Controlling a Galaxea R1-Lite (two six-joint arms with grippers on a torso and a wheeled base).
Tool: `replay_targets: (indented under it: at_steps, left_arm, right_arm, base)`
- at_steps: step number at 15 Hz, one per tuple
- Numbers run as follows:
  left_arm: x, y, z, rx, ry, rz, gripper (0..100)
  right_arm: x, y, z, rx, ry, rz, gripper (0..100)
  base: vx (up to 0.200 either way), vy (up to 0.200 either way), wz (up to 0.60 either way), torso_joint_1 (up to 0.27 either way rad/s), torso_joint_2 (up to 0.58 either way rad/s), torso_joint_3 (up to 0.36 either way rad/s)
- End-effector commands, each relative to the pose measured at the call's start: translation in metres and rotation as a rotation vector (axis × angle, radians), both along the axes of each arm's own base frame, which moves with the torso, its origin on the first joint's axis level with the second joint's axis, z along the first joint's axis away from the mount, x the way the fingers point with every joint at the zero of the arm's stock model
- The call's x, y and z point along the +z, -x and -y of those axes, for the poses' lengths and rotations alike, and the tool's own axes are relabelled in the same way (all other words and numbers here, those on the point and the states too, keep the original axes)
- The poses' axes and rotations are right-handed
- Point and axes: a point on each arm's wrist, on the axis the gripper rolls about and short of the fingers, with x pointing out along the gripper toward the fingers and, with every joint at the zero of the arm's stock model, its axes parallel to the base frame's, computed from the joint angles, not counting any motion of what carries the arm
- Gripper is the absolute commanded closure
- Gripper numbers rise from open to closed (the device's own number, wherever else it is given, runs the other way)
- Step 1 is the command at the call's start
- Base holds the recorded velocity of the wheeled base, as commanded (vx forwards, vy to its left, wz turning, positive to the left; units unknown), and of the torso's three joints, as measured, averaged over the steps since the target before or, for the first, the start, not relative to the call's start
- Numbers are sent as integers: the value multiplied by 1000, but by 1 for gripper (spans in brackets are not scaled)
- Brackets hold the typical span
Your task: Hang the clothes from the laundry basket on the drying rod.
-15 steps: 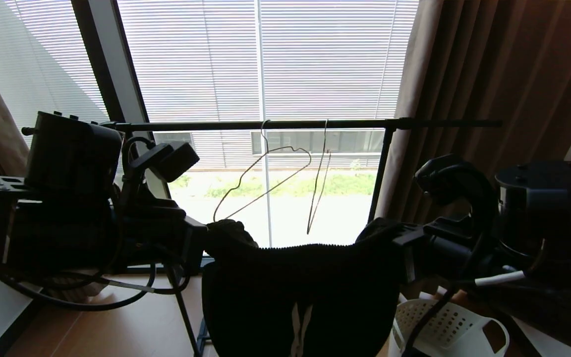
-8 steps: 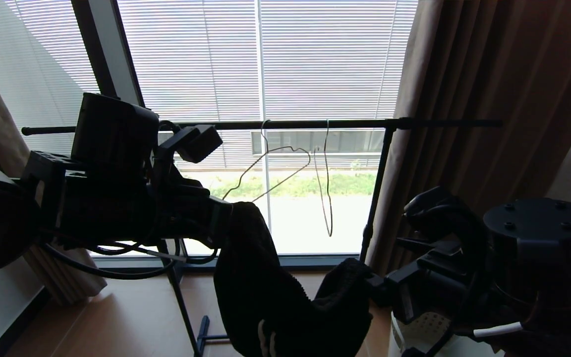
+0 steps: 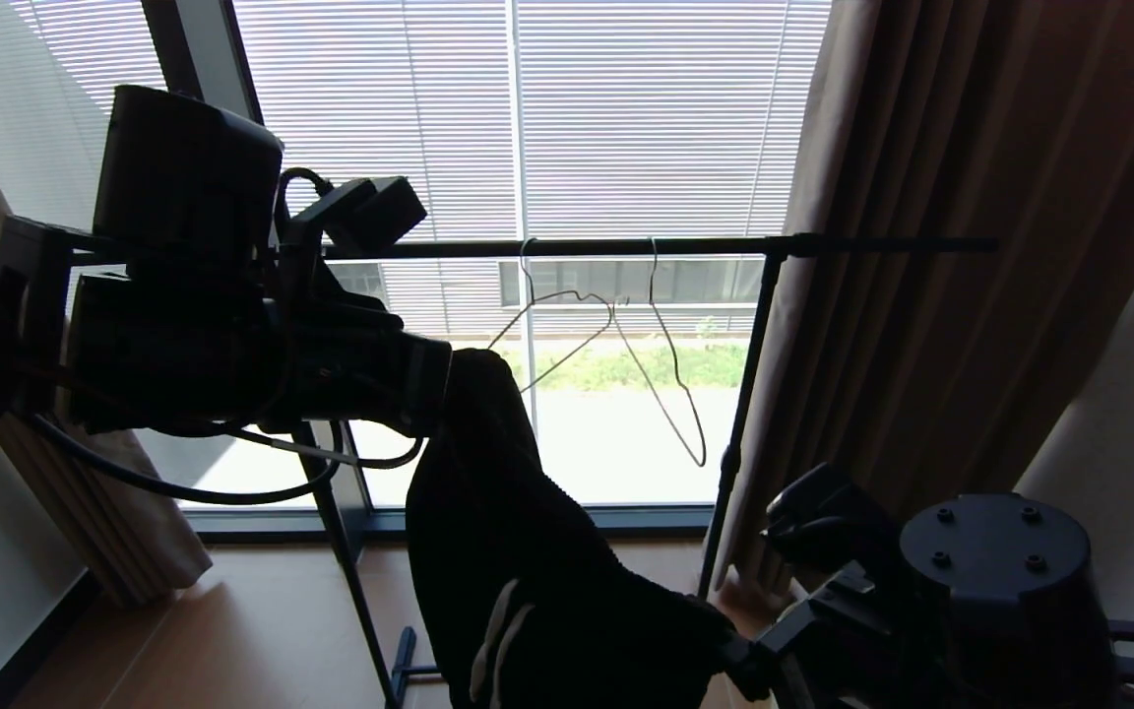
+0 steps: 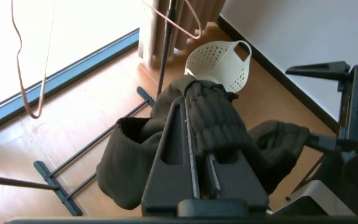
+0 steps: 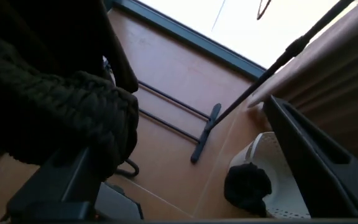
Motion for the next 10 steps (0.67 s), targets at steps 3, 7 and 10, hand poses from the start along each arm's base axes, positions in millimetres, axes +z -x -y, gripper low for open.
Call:
replay_targets:
  at_steps: [3, 7, 10]
  left_arm:
    - [10, 2, 5, 19, -2, 34, 100]
    - [10, -2, 6, 70, -24, 49, 100]
    - [9, -7, 5, 108, -33, 48, 100]
  right_arm:
    - [2, 3, -9, 127, -12, 48, 0]
    - [4, 8, -9, 304, -53, 79, 0]
    - [-4, 14, -1, 320, -76, 119, 0]
  base:
    - [0, 0, 0, 0, 0, 0]
    - [0, 0, 0, 0, 0, 0]
    - [0, 0, 0, 0, 0, 0]
